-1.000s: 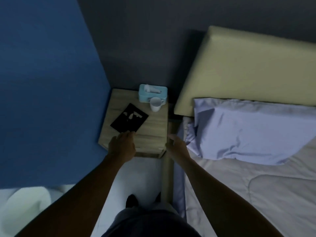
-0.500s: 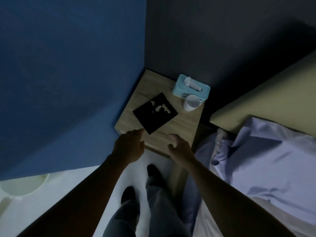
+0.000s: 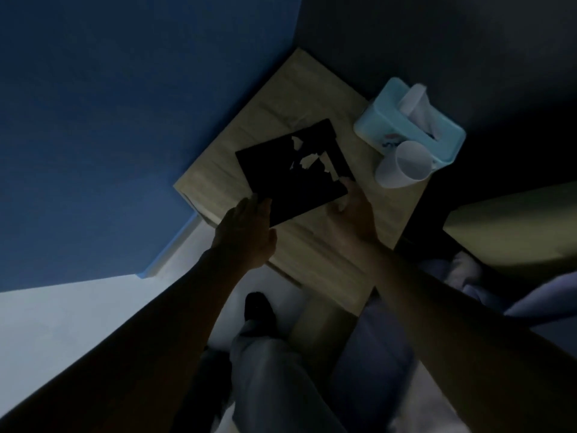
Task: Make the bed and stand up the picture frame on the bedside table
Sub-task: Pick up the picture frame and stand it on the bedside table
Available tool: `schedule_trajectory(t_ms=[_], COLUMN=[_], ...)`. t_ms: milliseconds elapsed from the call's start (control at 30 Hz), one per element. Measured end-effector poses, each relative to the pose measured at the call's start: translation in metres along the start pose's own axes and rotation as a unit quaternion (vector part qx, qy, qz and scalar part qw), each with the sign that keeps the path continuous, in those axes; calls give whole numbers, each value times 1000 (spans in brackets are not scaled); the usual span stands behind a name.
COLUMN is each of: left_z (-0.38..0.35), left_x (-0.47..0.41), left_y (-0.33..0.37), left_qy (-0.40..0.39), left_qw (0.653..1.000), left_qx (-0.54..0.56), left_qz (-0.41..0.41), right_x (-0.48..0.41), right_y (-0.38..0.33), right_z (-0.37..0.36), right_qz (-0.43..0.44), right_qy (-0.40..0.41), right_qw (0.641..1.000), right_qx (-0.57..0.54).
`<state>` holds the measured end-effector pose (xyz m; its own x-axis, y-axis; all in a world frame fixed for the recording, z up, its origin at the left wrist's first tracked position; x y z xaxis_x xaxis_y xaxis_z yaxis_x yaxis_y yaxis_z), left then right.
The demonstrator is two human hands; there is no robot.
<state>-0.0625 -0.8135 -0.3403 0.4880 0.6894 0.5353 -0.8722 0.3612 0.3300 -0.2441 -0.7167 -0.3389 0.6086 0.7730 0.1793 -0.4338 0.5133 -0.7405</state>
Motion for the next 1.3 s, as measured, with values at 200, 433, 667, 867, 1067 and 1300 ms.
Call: schedule_trajectory(t_ms=[200, 433, 667, 867, 1067, 1300], left_z=[-45, -64, -41, 5, 11, 19], left_x=[-20, -14, 22, 42, 57, 74], left_y=[7, 16, 11, 28, 33, 51], left_qy=[101, 207, 202, 280, 261, 214], left_qw=[994, 961, 877, 840, 728, 714], left_qx=[30, 168, 431, 458, 616, 660], left_qz=[33, 77, 71, 86, 149, 93], right_x=[-33, -29, 5, 35, 59, 83], right_y=[42, 59, 80, 79, 74, 65], right_z=[-10, -21, 1, 6, -5, -7], right_qz=[57, 128, 69, 1, -18, 17], right_qy=[36, 136, 155, 170, 190, 175], right_qw=[997, 980, 985, 978, 954, 942], right_qx=[23, 69, -19, -118, -233, -285])
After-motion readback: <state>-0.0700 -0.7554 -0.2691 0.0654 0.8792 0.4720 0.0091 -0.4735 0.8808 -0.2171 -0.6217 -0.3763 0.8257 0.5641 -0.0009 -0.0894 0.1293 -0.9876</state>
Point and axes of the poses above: each hand's wrist, its own x-axis away from the middle knuckle, its own z-axis out of the back of the hand, y = z × x, the point moved 5 cm from there along -x, towards the middle knuckle, and after that the axes turned 15 degrees about z, right-handed, at the moved point
